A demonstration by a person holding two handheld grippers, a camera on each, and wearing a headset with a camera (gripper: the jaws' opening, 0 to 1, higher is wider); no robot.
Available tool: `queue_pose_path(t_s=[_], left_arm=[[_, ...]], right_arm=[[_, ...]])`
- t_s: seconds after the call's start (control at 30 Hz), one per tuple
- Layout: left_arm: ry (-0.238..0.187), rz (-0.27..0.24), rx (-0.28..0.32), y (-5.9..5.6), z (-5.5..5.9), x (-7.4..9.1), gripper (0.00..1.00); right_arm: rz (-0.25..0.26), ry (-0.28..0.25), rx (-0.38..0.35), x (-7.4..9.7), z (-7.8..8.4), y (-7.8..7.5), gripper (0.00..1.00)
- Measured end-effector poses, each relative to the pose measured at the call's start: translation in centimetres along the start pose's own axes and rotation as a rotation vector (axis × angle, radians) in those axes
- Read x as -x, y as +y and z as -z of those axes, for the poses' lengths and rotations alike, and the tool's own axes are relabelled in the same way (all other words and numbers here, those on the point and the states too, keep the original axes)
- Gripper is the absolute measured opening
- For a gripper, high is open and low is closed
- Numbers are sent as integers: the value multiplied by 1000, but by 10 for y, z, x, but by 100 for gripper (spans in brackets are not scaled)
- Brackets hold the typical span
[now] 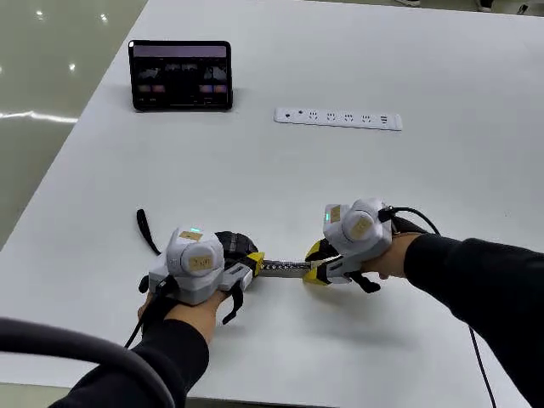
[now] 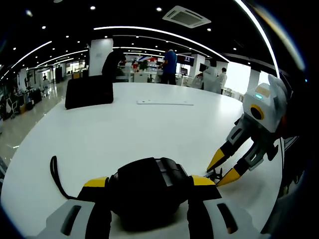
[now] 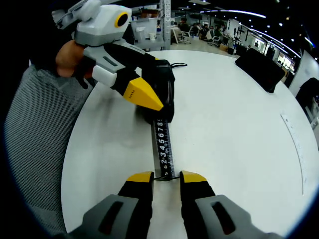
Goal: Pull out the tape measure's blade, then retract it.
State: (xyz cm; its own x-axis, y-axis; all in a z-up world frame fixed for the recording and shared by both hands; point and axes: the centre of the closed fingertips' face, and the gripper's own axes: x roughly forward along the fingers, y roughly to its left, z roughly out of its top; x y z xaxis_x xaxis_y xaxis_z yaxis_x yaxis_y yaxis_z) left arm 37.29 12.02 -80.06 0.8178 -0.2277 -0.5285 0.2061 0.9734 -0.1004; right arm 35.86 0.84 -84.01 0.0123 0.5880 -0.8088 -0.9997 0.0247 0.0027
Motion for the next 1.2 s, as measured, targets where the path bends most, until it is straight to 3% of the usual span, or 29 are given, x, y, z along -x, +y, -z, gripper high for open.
queue_pose_path(t_s=[0.73,0.9,1.2], left_arm=[[1,3,-6,0,1,-1,58],[0,1,0,1,0,-2,58],[0,0,6,1,1,-2,58]], right_arm=[[-15,-47,-112,-8,-12,1,17],[16,-51,-17,-12,-17,2,16],[31,-64,1,-14,-22,1,16]])
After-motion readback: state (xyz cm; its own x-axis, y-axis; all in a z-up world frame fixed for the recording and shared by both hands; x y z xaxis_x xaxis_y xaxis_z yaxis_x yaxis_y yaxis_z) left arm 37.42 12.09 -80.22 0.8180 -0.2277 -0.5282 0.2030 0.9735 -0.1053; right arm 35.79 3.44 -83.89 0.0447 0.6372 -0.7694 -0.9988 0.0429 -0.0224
